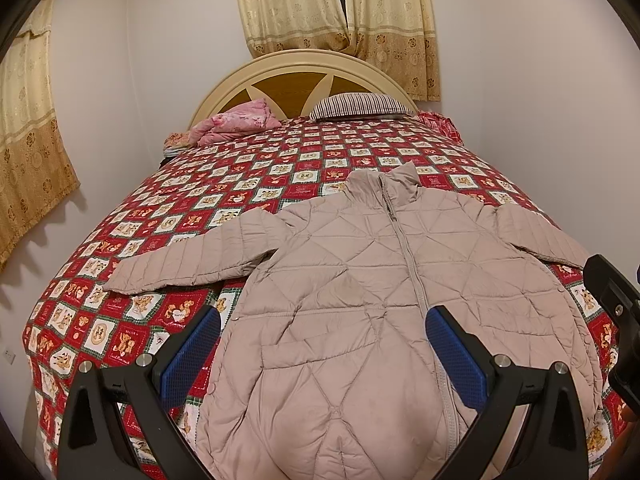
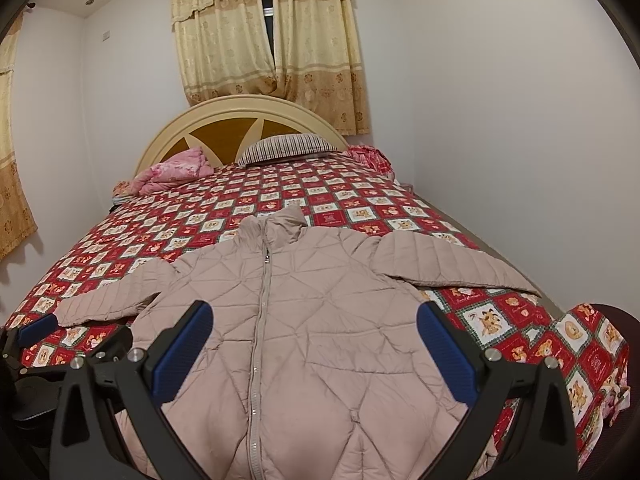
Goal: Fold large clothes
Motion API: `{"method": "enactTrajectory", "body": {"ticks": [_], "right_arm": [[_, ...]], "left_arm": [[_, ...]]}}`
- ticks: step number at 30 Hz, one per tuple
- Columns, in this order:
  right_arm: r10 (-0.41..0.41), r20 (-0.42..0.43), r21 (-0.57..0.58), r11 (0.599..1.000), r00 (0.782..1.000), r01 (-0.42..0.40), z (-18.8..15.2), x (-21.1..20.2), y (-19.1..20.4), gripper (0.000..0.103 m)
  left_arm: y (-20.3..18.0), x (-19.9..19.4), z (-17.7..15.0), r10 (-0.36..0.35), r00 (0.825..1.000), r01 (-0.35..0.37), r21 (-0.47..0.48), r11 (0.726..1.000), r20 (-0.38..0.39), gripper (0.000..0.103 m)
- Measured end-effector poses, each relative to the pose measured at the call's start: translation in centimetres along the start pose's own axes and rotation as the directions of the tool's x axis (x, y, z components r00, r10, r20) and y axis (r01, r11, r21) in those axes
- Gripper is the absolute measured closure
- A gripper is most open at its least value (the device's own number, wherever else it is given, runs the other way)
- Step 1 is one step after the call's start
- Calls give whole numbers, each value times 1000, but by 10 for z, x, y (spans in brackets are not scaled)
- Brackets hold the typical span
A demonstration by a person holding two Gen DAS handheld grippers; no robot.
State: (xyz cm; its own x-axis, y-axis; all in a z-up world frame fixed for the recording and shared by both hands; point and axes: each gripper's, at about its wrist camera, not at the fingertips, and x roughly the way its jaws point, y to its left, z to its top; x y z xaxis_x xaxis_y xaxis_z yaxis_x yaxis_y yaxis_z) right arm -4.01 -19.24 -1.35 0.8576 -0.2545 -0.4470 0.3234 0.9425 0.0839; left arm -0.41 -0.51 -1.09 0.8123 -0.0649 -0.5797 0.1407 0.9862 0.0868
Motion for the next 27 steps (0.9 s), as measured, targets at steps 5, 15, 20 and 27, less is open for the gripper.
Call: {"method": "enactTrajectory", "body": {"ticks": [5,15,20,27], "right_arm": [[3,-4,0,1000,1000,-3,-1,-1,-1,0],[6,-21,-6,1000,1000,-6,0,4,0,0],[6,-23,-6,1000,1000,-6,-1,5,0,0],[-10,-48,-8,1000,999,10,-4,17,-4,0]], "left_arm": [[-1,0,0,0,1000,0,0,1000,0,1],[-6,0,0,-2,1000,2,2,1000,-6,1],[-7,1,-1,-3,1000,3,3,1000,-10,1],[-7,17,-3,-9,999,9,12,1000,-31,1]]}}
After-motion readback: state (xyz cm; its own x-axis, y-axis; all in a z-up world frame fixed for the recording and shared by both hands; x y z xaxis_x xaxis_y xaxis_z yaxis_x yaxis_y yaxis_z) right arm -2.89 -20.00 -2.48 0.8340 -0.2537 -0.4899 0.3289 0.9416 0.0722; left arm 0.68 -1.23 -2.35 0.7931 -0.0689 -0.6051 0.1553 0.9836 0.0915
